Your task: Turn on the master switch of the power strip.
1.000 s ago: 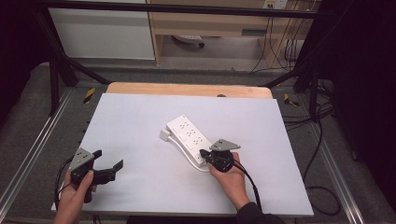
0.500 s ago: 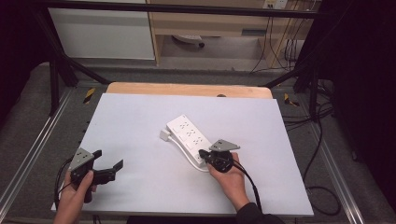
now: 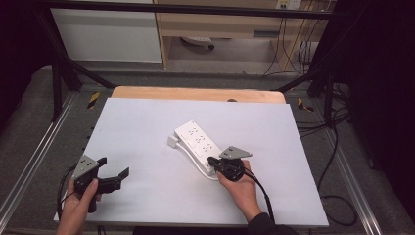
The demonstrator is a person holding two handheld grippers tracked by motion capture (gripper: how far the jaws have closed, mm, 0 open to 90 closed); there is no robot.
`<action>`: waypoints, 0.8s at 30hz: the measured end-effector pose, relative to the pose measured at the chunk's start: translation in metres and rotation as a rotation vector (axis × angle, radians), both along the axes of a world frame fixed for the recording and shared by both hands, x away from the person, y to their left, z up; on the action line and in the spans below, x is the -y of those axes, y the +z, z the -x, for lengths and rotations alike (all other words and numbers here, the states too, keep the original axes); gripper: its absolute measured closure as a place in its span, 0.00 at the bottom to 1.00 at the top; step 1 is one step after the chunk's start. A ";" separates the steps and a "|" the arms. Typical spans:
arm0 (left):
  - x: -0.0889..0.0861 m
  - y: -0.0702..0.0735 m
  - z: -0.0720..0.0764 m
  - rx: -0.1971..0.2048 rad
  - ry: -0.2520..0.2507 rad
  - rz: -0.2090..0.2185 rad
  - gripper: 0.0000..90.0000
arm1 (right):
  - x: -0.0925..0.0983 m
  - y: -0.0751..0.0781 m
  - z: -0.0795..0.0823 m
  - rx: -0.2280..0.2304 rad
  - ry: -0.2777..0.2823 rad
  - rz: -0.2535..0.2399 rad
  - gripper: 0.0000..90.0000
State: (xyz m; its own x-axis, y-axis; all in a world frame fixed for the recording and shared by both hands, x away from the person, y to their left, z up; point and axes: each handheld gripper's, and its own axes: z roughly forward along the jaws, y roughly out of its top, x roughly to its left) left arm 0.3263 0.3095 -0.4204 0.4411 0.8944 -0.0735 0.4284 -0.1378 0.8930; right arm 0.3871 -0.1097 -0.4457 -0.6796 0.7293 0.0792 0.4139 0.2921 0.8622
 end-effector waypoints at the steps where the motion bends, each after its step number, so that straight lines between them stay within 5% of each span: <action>1: 0.000 0.000 0.000 0.000 0.000 0.000 0.06 | 0.000 0.001 0.000 0.001 -0.001 -0.001 0.96; 17: 0.000 0.000 0.000 0.003 -0.001 0.005 0.06 | 0.001 0.010 0.003 0.027 0.003 -0.024 0.62; 24: 0.000 0.001 0.001 0.007 -0.003 0.003 0.06 | 0.001 0.019 0.003 0.018 0.001 -0.054 0.33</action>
